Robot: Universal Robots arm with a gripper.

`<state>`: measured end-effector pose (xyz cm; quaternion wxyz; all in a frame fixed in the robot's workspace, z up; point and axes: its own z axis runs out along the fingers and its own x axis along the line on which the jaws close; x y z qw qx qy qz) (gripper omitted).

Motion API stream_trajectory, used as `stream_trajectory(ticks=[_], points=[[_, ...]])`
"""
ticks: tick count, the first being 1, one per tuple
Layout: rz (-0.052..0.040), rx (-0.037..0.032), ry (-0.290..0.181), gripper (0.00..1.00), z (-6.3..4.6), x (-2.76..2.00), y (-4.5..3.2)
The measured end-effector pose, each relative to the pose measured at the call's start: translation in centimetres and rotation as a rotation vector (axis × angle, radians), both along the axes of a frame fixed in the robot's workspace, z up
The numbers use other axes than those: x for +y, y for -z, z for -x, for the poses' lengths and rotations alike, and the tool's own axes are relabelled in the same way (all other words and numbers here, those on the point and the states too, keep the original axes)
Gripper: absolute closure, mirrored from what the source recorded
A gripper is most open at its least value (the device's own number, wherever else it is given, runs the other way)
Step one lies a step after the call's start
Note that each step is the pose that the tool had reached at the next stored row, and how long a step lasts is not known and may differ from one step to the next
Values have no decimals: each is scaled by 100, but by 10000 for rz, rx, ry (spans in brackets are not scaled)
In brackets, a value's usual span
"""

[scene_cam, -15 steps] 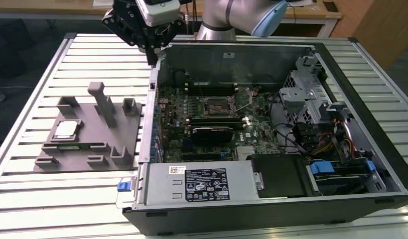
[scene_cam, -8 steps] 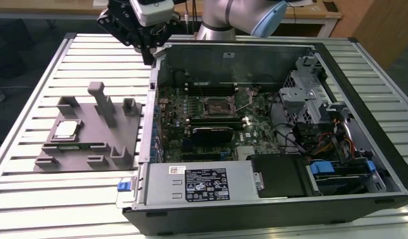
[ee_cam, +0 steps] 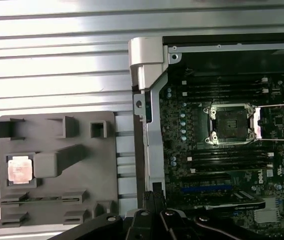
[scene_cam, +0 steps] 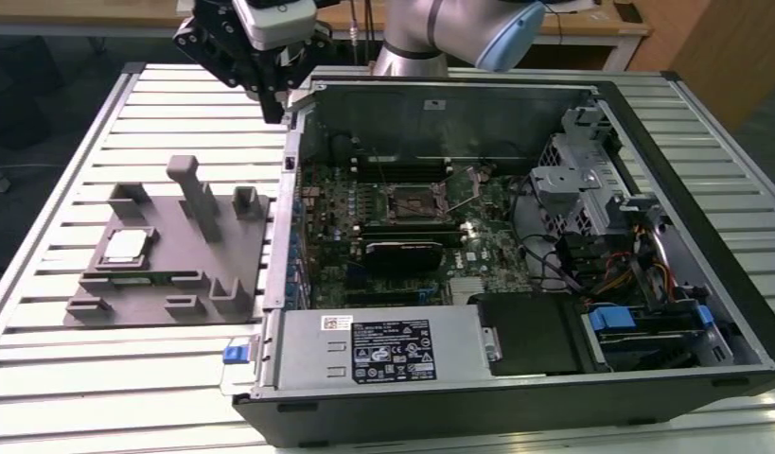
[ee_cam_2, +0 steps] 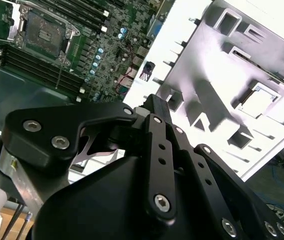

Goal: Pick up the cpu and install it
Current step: 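Reach for the cpu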

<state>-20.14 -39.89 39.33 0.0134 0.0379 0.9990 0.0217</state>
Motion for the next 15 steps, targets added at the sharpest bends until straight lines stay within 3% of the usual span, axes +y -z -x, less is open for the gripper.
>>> stream_trajectory(ticks=[15], points=[[0,-2,0,89,187,0,0]])
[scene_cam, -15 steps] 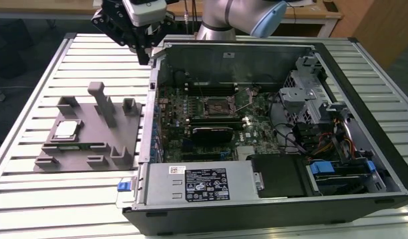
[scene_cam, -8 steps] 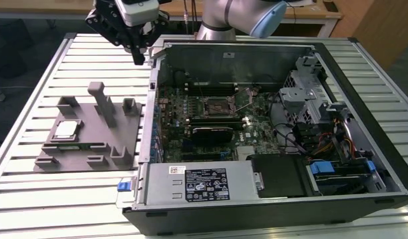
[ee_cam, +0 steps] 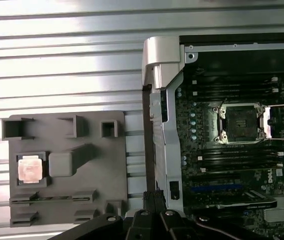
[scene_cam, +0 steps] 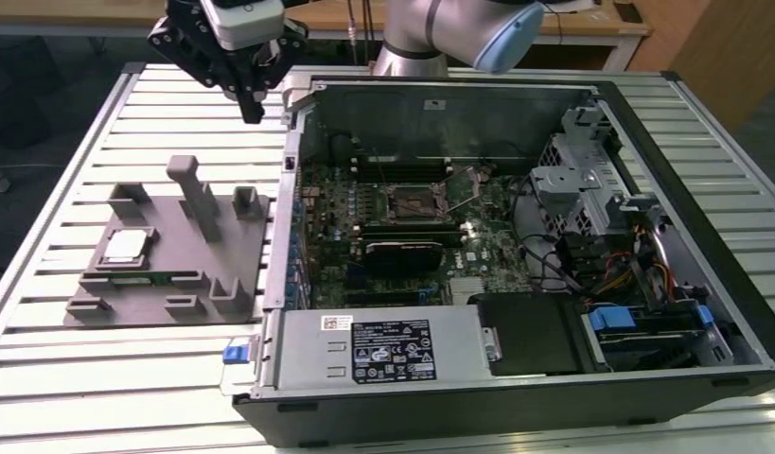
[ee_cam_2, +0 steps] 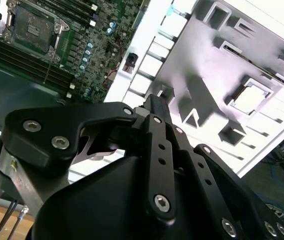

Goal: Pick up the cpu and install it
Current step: 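Reach for the cpu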

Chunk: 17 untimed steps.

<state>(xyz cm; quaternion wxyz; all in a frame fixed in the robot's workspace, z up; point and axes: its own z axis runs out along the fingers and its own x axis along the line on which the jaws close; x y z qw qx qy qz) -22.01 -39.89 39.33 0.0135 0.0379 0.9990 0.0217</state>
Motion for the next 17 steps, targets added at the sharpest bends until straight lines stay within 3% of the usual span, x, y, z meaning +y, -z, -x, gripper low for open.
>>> stream_trajectory(ticks=[17], points=[[0,-7,0,89,252,0,0]])
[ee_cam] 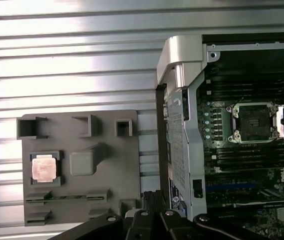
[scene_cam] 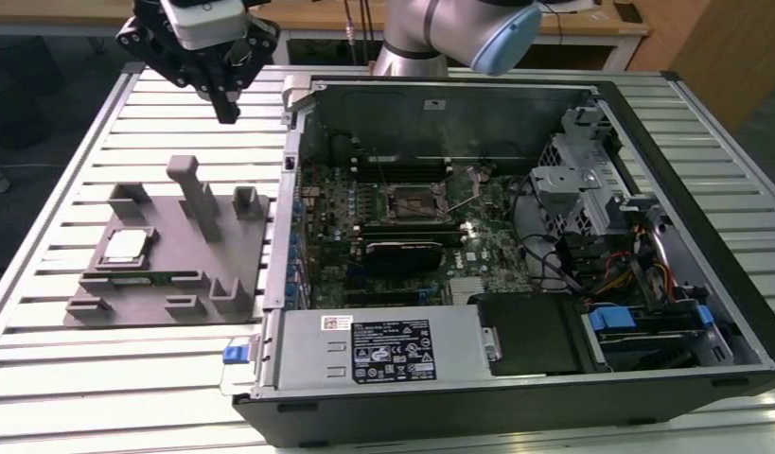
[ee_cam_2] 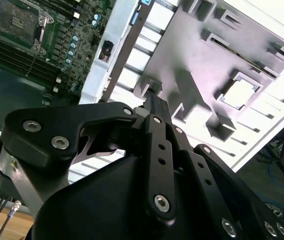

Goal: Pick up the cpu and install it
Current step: 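Reach for the cpu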

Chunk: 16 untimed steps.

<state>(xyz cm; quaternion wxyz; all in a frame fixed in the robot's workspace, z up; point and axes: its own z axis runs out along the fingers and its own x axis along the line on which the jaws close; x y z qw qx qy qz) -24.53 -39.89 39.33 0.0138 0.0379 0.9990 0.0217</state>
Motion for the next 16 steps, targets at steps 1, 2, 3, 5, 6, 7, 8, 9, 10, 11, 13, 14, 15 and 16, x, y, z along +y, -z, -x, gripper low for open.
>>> stream_trajectory(ticks=[1,2,3,5,6,7,8,9,10,11,13,14,15,16], points=[[-1,-1,0,89,16,0,0],[0,-1,0,89,33,0,0],[0,-1,0,89,49,0,0],[0,-1,-1,89,81,0,0],[1,-1,0,89,97,0,0],[0,-2,-1,89,114,0,0],[0,-1,0,89,131,0,0],[1,-2,0,89,146,0,0],[0,-3,0,89,163,0,1],[0,-3,0,89,179,0,1],[0,-3,0,89,208,0,2],[0,-3,0,89,221,0,2],[0,-3,1,89,234,0,3],[0,-4,0,89,249,0,3]])
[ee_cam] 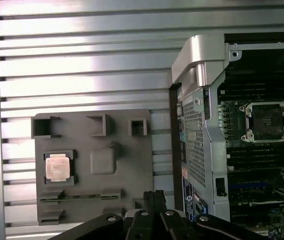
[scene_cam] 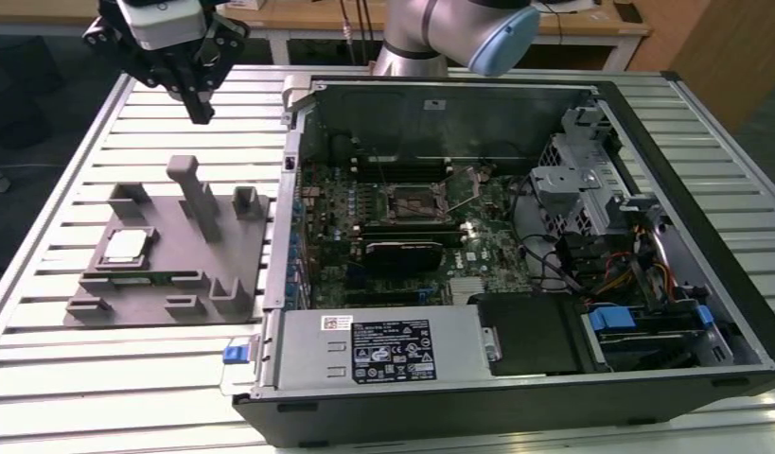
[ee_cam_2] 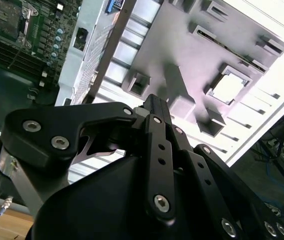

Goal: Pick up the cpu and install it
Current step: 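Reach for the cpu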

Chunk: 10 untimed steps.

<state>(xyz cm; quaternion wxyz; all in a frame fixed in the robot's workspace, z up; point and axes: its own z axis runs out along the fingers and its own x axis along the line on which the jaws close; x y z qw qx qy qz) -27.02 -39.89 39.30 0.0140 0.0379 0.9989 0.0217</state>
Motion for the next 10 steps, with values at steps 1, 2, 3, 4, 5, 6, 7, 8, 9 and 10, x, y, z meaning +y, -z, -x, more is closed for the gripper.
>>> stream_trajectory(ticks=[1,2,3,4,5,6,7,8,9,10], points=[[-1,0,0,89,13,0,1],[0,-1,0,89,27,0,1],[-1,-1,0,89,42,0,2],[0,-2,-1,89,59,0,3],[0,-2,0,89,77,0,3],[0,-2,-1,89,98,0,6],[0,-4,-1,89,119,0,9],[0,-5,-1,89,140,0,14],[0,-5,0,89,161,0,21],[-1,-6,1,89,182,0,29]])
